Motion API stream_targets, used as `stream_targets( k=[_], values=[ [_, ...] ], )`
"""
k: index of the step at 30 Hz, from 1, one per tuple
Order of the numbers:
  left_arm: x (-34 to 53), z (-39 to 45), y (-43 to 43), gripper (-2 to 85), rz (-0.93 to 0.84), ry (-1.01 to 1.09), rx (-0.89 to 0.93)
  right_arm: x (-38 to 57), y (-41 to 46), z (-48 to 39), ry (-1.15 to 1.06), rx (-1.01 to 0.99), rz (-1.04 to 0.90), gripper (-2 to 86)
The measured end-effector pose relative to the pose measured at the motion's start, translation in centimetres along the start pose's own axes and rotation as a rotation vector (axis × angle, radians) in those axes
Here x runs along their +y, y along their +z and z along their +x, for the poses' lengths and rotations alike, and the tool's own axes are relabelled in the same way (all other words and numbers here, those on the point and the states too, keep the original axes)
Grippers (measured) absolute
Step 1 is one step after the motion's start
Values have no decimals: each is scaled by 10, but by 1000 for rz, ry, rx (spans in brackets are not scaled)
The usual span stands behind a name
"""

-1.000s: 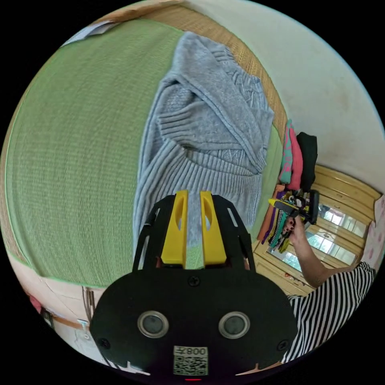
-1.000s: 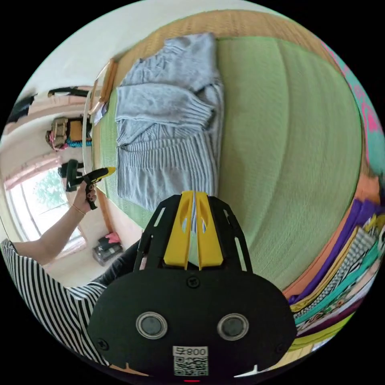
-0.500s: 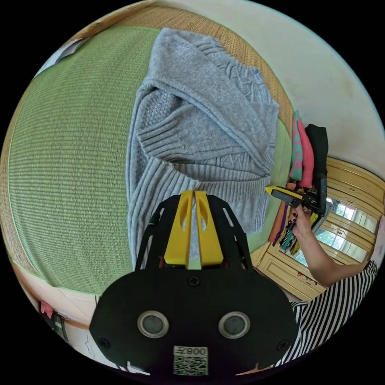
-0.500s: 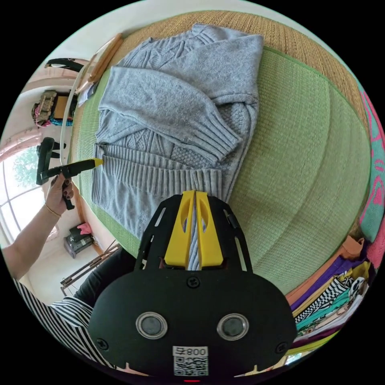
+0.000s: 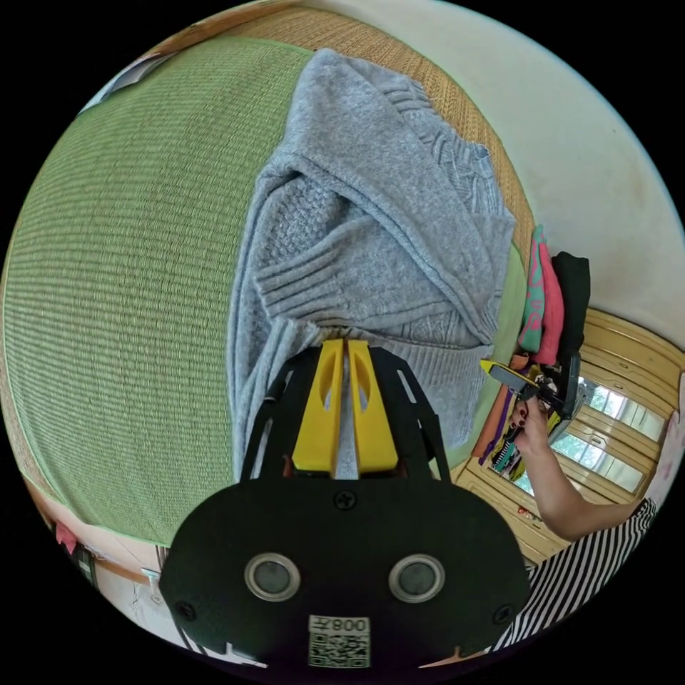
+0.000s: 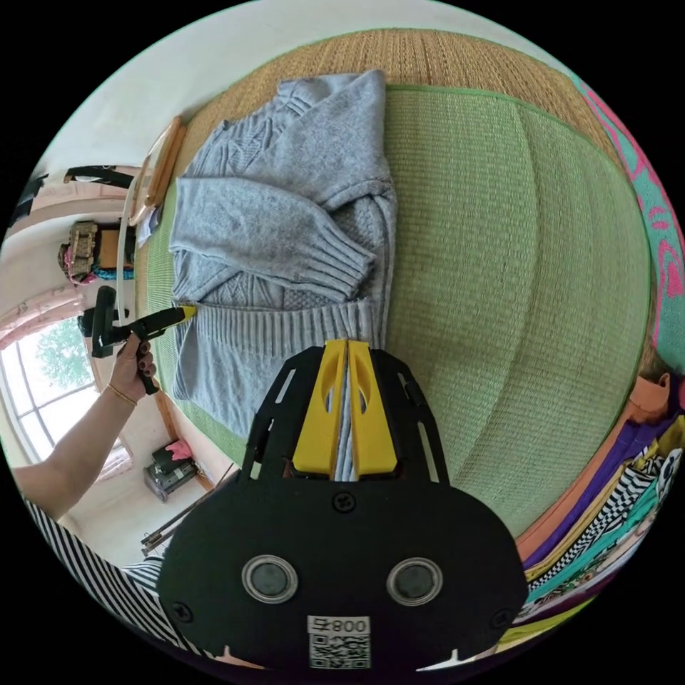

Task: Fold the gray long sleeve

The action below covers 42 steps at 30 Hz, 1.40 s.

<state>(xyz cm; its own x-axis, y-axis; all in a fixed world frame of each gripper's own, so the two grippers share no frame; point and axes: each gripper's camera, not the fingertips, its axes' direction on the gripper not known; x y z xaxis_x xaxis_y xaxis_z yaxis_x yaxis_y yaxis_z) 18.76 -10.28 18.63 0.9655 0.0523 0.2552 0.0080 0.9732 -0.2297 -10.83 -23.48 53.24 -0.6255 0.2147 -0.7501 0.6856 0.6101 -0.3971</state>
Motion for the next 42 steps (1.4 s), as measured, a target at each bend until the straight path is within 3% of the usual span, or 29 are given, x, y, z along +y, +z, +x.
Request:
stream_targets(
  k=[8, 25, 30, 35, 42],
  values=[
    [15, -9, 0, 13, -11, -3, 58, 0, 16, -6, -88, 57, -11, 3],
    [77, -7, -29, 16, 37, 105, -30, 1, 32, 35, -41, -100, -48, 5],
    [133, -44, -43, 54, -10, 2, -28, 32, 21, 57, -10, -193, -13, 16],
    [195, -86, -35, 86, -133, -154, -6, 84, 36, 93, 58, -269, -121, 52],
    [220, -104, -15, 76, -208, -206, 14, 130, 75, 119, 118, -312, -214, 71]
  ],
)
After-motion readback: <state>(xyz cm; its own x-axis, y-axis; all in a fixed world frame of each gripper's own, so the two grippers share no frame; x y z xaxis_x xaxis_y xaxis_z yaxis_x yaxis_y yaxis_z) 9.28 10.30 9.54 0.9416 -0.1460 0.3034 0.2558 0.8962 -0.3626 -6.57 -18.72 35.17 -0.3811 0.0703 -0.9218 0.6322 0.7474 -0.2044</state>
